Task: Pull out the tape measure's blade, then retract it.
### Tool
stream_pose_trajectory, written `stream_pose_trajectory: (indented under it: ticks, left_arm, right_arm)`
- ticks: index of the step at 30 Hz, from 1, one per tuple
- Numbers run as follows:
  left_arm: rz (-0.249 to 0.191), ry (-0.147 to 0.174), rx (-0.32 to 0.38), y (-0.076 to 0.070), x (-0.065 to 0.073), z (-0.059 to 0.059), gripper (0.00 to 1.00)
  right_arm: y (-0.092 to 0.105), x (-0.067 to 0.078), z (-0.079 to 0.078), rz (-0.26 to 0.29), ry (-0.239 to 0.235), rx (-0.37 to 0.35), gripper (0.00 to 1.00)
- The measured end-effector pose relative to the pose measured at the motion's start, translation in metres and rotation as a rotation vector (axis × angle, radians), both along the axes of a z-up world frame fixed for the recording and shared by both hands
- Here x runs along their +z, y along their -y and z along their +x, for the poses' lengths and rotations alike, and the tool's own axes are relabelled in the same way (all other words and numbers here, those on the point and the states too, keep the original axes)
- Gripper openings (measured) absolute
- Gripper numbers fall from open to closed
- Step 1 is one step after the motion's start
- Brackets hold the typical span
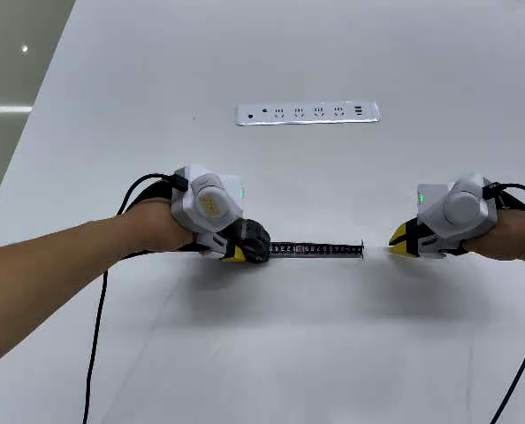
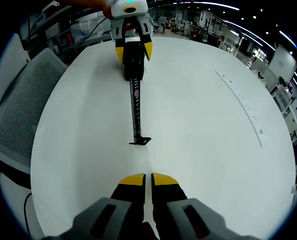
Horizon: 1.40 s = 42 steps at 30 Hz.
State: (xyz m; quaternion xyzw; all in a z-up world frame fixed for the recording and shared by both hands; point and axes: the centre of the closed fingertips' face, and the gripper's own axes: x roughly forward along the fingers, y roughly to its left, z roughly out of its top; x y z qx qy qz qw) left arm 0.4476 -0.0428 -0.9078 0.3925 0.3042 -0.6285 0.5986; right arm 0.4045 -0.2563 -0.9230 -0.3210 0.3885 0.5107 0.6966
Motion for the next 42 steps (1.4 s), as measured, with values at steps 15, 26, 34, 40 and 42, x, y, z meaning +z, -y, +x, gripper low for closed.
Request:
stream_pose_trajectory:
  ticks: [15,26,34,40,42]
  left_arm:
    - [-0.003,-0.007,-0.001,0.002,-0.001,-0.002,0.33]
    - [-0.005,-0.010,0.001,0.002,0.000,-0.002,0.34]
    - [-0.008,-0.018,0.002,0.003,0.001,-0.002,0.34]
    - [-0.008,-0.019,0.002,0.002,0.001,-0.001,0.34]
    - [-0.008,-0.020,0.002,0.002,0.001,-0.001,0.34]
  right_arm:
    - [-0.003,0.008,0.003,0.008,0.032,-0.014,0.11]
    - [-0.026,0.022,0.001,0.041,0.127,0.059,0.25]
    - [-0.045,0.021,-0.005,0.026,0.194,0.148,0.27]
    - [-0.049,0.015,-0.001,-0.015,0.265,0.201,0.26]
    - [-0.051,0.014,-0.003,-0.011,0.259,0.197,0.26]
